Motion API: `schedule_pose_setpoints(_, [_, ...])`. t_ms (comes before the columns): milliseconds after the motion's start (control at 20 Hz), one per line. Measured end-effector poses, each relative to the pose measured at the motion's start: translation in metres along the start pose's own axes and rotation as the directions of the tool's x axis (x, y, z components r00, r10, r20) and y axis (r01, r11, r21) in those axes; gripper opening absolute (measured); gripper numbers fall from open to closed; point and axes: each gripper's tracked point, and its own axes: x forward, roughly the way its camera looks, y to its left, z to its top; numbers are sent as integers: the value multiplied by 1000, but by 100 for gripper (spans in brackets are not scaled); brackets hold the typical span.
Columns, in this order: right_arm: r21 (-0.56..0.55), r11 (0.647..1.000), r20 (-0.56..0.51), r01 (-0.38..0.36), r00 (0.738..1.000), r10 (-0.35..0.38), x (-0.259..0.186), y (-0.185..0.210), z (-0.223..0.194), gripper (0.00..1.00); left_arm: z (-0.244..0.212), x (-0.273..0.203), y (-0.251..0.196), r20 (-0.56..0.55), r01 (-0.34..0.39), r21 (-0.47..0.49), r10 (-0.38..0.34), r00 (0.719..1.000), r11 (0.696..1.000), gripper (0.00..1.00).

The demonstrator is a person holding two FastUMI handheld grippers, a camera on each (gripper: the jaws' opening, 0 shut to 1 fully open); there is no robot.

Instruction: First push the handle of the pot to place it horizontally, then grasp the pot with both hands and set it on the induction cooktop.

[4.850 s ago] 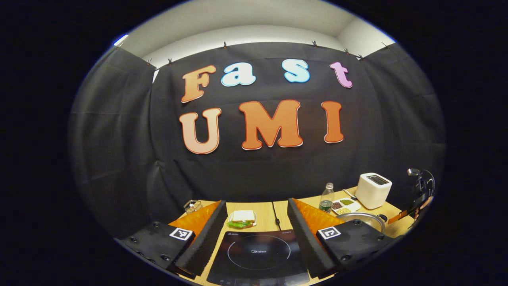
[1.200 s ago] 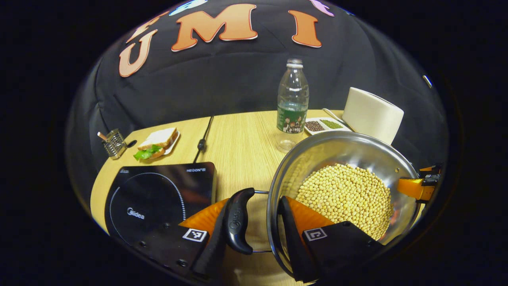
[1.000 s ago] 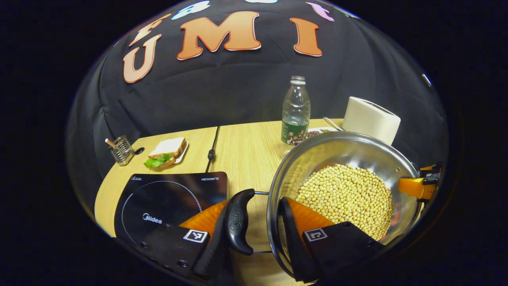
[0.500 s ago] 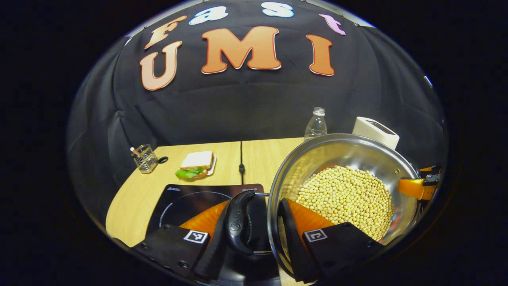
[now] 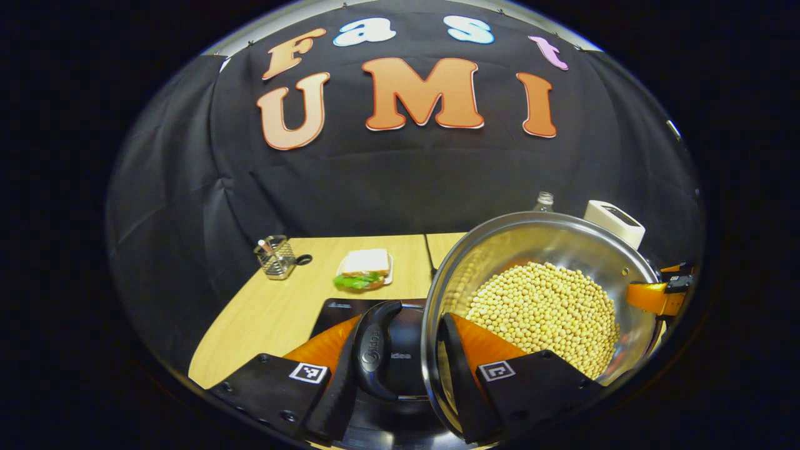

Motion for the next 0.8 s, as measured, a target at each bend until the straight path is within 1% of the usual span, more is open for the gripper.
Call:
schedule_pose_setpoints(100, [-5,1000,6,-29,1000,29,-2,20,6,62,6,-5,22,9,-28,-5,28,1000,1000,73])
schedule_pose_setpoints(150, [-11,999,11,-40,999,40,-3,29,9,62,8,-7,32,11,-40,-6,40,999,999,70])
schedule_pose_setpoints(200, [-18,999,9,-51,999,51,-1,39,13,62,10,-8,41,13,-53,-9,53,999,999,76])
schedule_pose_setpoints(250, [-23,998,5,-60,998,60,1,47,16,62,11,-9,45,8,-63,-13,63,998,998,70])
schedule_pose_setpoints(300, [-27,997,4,-68,998,69,2,55,17,62,11,-11,54,3,-72,-22,72,997,997,70])
schedule_pose_setpoints(400, [-38,996,3,-83,997,83,5,71,19,62,7,-5,76,-1,-94,-31,94,996,995,76])
schedule_pose_setpoints(450, [-43,995,2,-90,996,90,8,79,20,62,8,-5,84,4,-106,-29,106,994,994,70])
schedule_pose_setpoints(550, [-40,993,-17,-110,994,109,13,96,17,62,7,-4,99,5,-132,-27,132,991,991,76])
schedule_pose_setpoints(600, [-40,992,-25,-120,993,119,18,104,16,62,4,-2,106,1,-142,-27,142,990,989,73])
schedule_pose_setpoints(800, [-64,988,-40,-142,989,140,34,135,13,62,-4,5,130,-22,-172,-34,171,985,985,74])
